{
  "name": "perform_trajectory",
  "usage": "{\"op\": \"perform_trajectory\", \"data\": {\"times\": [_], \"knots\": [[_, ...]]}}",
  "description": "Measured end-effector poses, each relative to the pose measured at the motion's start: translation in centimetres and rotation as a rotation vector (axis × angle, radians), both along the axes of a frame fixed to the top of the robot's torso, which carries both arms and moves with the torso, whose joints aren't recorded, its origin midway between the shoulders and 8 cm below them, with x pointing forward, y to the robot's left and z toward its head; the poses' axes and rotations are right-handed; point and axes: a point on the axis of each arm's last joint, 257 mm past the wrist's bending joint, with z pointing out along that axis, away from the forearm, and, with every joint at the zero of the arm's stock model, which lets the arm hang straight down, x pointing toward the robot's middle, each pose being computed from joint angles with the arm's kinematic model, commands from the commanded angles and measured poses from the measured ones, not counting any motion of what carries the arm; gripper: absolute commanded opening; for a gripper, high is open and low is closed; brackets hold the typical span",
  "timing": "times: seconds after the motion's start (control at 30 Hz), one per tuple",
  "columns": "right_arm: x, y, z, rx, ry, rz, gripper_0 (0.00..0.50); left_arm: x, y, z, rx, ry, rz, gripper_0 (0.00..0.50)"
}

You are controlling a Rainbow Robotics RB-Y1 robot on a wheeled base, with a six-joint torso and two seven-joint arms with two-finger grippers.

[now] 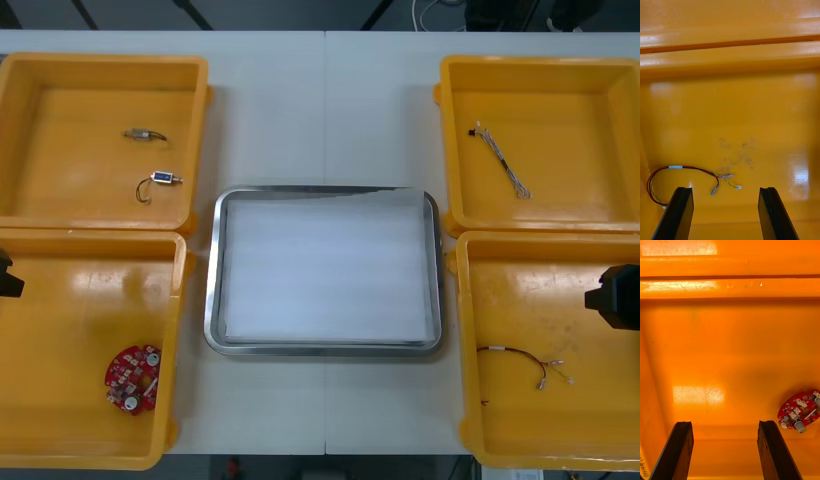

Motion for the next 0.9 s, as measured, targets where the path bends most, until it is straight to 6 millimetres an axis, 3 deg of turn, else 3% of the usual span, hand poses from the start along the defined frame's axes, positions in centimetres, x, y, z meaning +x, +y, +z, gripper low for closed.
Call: {"op": "perform_trajectory", "data": {"times": [0.27,0.53,0.9], "knots": [[-0.2,1.2,-0.4,0.011,0.016,0.038,0.500,0.0,0.0,0.0,0.000,0.000,0.000,0.500],[-2.1,3.3,-3.1,-0.032,0.116,0.156,0.500,-0.5,0.2,-0.7,0.007,0.025,0.000,0.500],[-2.0,7.0,-5.8,-0.128,0.085,0.453,0.500,-0.5,-0.6,-0.3,0.016,0.021,-0.038,0.500]]}}
